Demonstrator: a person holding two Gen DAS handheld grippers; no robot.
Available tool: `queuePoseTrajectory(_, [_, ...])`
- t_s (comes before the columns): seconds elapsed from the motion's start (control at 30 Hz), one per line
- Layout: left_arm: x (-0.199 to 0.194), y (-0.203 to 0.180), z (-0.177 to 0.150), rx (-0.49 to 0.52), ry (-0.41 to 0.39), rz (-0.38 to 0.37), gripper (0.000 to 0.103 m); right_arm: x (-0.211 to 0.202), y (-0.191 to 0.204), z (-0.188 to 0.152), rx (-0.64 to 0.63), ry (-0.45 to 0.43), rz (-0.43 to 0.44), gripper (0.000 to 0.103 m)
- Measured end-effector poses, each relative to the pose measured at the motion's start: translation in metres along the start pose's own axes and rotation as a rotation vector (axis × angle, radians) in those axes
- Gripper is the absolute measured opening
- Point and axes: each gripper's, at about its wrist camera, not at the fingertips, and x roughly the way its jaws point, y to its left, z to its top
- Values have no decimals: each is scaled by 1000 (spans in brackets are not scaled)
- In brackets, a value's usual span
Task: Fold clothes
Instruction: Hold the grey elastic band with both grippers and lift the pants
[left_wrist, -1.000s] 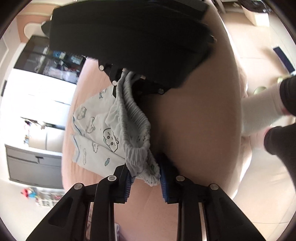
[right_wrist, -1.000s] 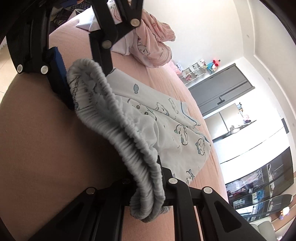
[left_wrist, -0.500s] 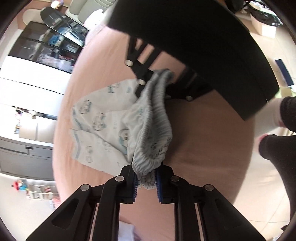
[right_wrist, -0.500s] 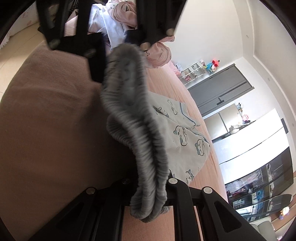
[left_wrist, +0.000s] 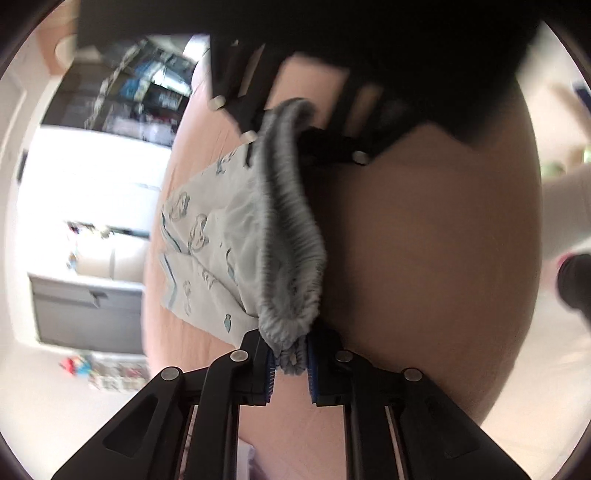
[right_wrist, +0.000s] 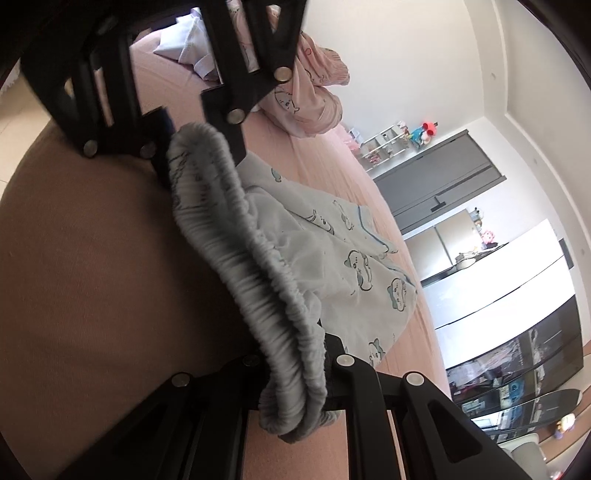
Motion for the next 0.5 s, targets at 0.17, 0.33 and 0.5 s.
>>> queuePoseTrajectory(0.17, [-6, -1, 7, -65, -17, -8, 9, -1, -2, 4, -8, 10, 2, 12])
queuePoseTrajectory(0.33, [-15, 6, 15, -149, -24, -67, 9, -12, 4, 11, -54, 52, 19, 11])
queuePoseTrajectory(0.5, [-33, 26, 26, -254, -29, -221, 11, -24, 10, 18, -107, 100, 39, 11])
